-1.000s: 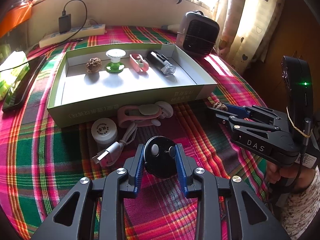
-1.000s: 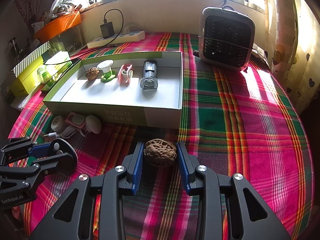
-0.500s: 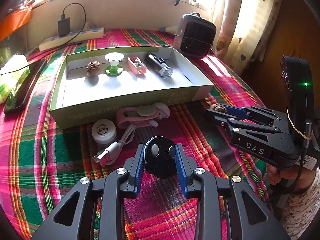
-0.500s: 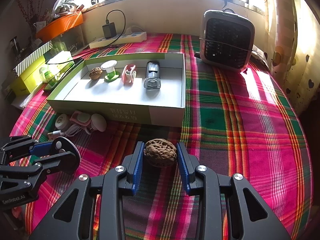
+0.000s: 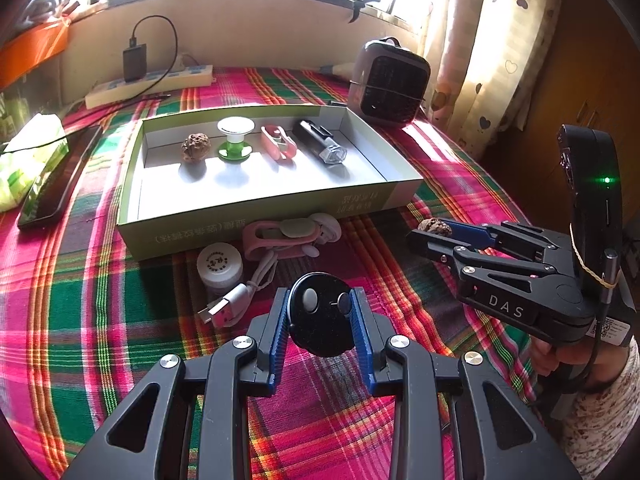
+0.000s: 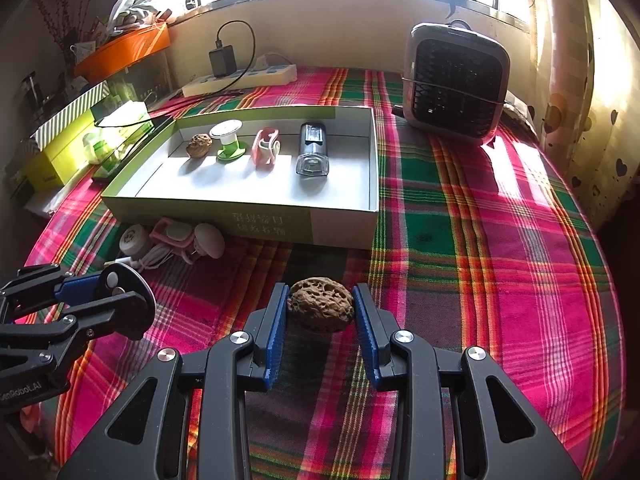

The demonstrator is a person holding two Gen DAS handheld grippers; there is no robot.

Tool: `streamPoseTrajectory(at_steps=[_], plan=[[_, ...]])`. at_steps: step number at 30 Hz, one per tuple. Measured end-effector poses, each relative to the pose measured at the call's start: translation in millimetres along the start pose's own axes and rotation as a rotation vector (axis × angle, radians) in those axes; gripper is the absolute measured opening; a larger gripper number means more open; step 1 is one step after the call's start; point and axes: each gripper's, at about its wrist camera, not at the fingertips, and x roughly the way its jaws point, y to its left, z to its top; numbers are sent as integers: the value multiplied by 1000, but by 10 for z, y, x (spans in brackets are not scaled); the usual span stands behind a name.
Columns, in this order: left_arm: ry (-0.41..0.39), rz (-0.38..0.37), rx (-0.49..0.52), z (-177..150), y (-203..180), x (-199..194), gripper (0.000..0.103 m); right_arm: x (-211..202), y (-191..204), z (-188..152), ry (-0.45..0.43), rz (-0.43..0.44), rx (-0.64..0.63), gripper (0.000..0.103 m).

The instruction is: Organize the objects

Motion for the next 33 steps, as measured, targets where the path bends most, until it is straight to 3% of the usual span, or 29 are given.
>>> streamPoseTrajectory(at_steps=[17, 33], plan=[[-58, 24, -20, 94, 163, -194, 28, -184, 157, 144, -68, 60, -1, 34], [-100, 65, -54, 329, 415, -229, 28, -72, 301, 398, -83, 86, -26, 34]])
